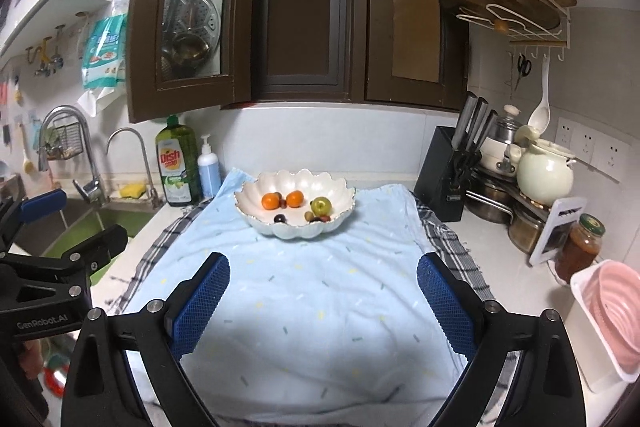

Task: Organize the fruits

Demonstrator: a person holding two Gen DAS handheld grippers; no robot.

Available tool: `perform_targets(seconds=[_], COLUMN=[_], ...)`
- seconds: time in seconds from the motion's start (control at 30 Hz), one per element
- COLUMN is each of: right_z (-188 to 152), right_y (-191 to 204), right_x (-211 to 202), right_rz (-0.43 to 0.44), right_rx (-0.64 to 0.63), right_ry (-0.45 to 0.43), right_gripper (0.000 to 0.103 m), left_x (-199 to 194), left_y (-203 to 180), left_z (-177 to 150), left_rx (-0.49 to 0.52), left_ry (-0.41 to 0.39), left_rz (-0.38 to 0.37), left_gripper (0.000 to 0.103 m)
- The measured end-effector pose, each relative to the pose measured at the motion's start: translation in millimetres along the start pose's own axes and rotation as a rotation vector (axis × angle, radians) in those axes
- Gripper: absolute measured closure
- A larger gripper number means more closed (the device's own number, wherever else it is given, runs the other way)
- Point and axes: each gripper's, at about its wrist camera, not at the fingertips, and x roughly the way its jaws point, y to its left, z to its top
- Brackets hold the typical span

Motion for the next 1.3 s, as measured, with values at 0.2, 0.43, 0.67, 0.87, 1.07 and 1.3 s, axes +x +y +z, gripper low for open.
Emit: perform_targets(seconds=[0.2,0.43,0.67,0.87,1.07,1.3], right_z=[-8.5,-13.2,-16.0,-17.5,-19.9,-20.8], right_y=[-1.1,-1.7,-2.8,-5.4,-5.9,-6.6], right_x=[-26.4,-51.2,-65.2,-67.9,-70.9,-71.0], right_rz=[0.010,0.018,0.027,0.031,0.032,0.036], right_rx=[-0.012,-0.017,-0.014,-0.014,-0.008,-0.007], right_ry=[-0.016,-0.041,-0.056,-0.056,-0.057,-0.055], right_gripper=[0.007,0.007,0.007,0.007,0.007,0.007], left_x=[-26.9,-50.7,-66.3,-71.6,-73.8,-75.8], left_y=[-5.1,-8.4,-11.8,-14.0,-15.5,-17.3], left_z=[-9.0,-13.8,-15.0,-15.8,-15.9,-15.4], left_rx=[0.012,0.020,0.022,0.019,0.021,0.021], left_ry=[-0.015,-0.034,-0.049,-0.054,-0.058,-0.059], left_rz=[0.005,-0.002,-0.016,-0.012,-0.013,-0.008], left_gripper=[0.000,0.000,0.000,0.000,0.000,0.000])
